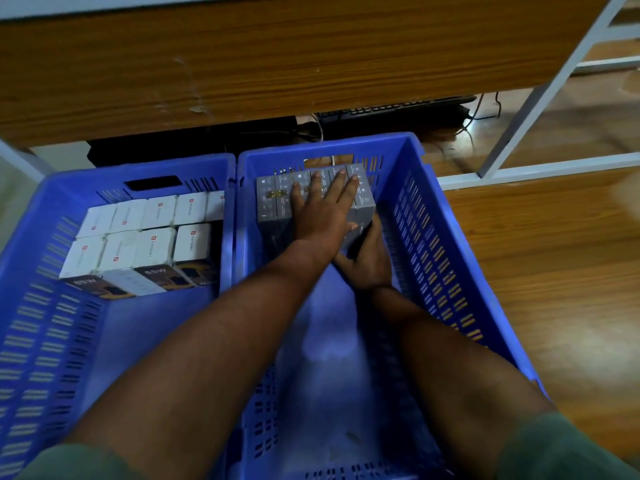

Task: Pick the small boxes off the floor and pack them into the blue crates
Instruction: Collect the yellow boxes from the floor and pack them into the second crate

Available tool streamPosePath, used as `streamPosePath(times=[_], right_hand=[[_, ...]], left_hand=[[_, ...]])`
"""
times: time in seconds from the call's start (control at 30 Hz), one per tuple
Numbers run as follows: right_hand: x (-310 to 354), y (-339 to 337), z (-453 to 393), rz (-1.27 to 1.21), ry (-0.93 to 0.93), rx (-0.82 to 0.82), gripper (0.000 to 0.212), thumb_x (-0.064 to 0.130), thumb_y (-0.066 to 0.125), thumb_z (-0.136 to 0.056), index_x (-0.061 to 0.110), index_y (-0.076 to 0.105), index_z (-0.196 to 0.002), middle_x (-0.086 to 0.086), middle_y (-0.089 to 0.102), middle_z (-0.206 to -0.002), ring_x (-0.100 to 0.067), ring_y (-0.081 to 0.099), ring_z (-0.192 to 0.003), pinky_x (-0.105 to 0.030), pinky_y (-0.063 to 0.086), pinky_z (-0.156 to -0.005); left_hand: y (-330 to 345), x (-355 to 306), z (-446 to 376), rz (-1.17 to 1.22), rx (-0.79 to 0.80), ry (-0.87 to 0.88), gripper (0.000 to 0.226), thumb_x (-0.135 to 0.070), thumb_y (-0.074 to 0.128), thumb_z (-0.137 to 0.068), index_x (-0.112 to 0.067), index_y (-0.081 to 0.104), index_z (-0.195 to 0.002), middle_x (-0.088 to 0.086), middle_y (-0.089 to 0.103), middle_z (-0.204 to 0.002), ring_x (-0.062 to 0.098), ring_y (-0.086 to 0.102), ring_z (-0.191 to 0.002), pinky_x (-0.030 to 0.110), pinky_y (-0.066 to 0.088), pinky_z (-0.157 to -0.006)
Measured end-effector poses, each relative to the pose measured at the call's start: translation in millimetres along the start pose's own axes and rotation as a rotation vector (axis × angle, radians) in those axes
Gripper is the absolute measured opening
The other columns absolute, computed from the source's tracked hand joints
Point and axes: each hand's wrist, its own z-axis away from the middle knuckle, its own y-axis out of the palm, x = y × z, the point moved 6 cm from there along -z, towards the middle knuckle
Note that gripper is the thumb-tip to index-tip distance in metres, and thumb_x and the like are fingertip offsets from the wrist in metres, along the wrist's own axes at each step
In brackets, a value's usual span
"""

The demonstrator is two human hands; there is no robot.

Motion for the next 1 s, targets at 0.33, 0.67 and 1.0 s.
streamPosePath(times=[0.33,0.67,1.0], right_hand=[[13.5,-12.4,-12.1,-0.035,0.043,0.05,0.09,0.047,0.088,-0.072,0.032,0.036,-0.144,0.005,0.056,-0.139,-0.011,0.055,-0.128,-0.043,0.048,-0.109],[35.2,-32.7,-16.0,-0.072,0.043,0.212,0.122,0.04,0.091,-0.068,0.029,0.01,-0.16,0.0,0.036,-0.161,-0.007,0.039,-0.141,-0.04,0.04,-0.117],[56.5,-60.2,-11.2,0.097,0.012,0.24,0.118,0.017,0.087,-0.074,0.013,0.009,-0.162,-0.009,0.026,-0.166,-0.021,0.028,-0.152,-0.028,0.024,-0.12]], left_hand=[[-4.9,0.3,4.1,0.008,0.016,-0.004,0.086,-0.056,0.058,-0.094,-0.036,0.009,-0.161,-0.009,0.006,-0.17,0.033,0.007,-0.156,0.064,0.007,-0.12],[-22.8,-0.5,9.7,0.038,0.043,0.033,0.093,-0.047,0.065,-0.091,-0.021,0.011,-0.162,0.005,0.01,-0.17,0.025,0.011,-0.156,0.049,0.011,-0.125],[-54.1,23.6,56.6,0.172,-0.177,0.092,0.077,-0.032,0.072,-0.085,-0.008,0.04,-0.15,0.014,0.044,-0.154,0.032,0.038,-0.144,0.041,0.029,-0.12]])
